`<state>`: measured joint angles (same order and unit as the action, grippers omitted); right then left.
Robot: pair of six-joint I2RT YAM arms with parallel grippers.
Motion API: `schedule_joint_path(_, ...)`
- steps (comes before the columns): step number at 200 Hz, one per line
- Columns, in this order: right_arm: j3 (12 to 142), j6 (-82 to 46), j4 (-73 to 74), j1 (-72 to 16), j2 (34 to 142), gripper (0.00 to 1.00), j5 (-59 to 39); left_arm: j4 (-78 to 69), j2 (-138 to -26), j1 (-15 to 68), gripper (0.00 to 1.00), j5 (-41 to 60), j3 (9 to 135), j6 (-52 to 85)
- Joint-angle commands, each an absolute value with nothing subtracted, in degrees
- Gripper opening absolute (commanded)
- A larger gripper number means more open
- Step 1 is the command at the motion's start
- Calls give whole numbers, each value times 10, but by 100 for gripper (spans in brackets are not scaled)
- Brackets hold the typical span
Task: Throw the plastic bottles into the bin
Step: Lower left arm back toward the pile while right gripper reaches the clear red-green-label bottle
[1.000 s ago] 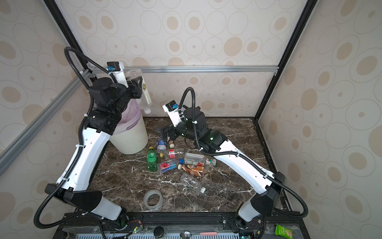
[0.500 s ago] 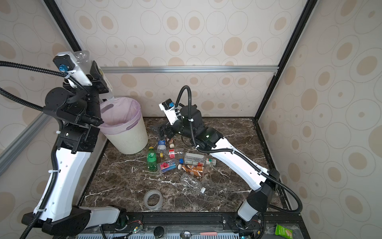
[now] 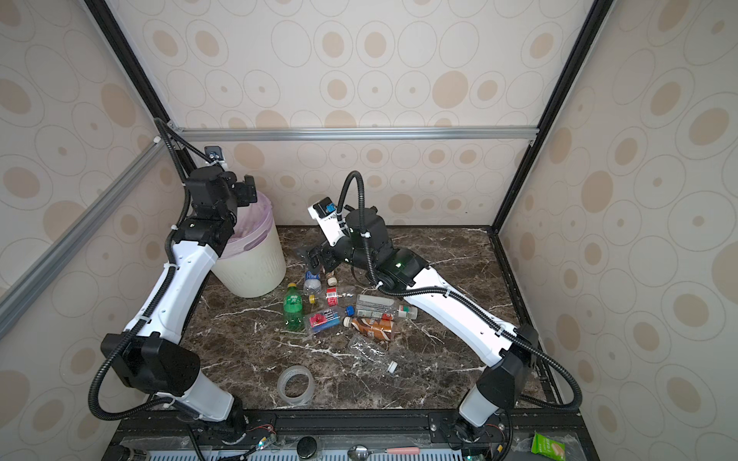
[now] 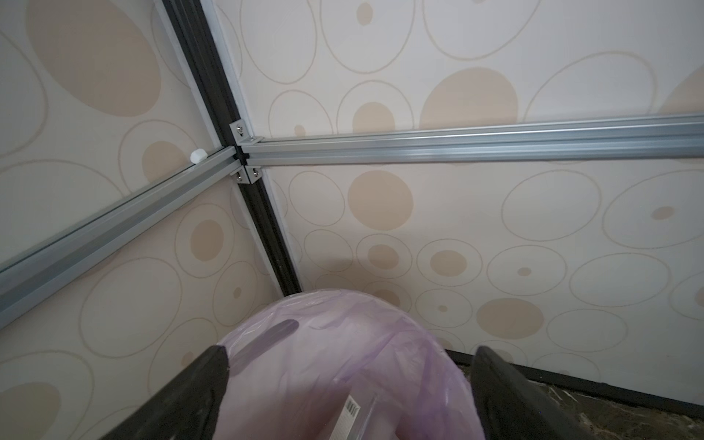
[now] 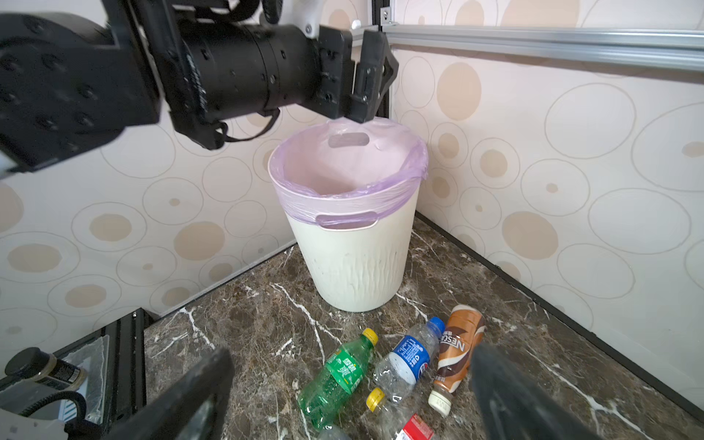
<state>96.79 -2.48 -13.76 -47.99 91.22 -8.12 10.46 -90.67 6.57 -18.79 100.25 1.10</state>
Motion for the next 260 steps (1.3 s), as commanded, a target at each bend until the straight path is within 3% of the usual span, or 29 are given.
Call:
schedule_joint_path(1,956,-19,-128,-480,890,100,-68,111,-860,80,99,-144,1059,38)
schedule_joint_path(93,880,-72,-132,-436,859,100,-19,94,-822,150,99,-35,960,130)
schedule_joint_path(155,703,-88,-161,-388,765,100,44,5,-794,223,99,67,810,254)
schedule_joint_path(191,593,-92,-169,-380,730,100,91,-114,-796,244,99,177,674,379)
schedule_joint_path(260,512,-110,-178,-381,777,100,109,-157,-795,260,99,192,564,428)
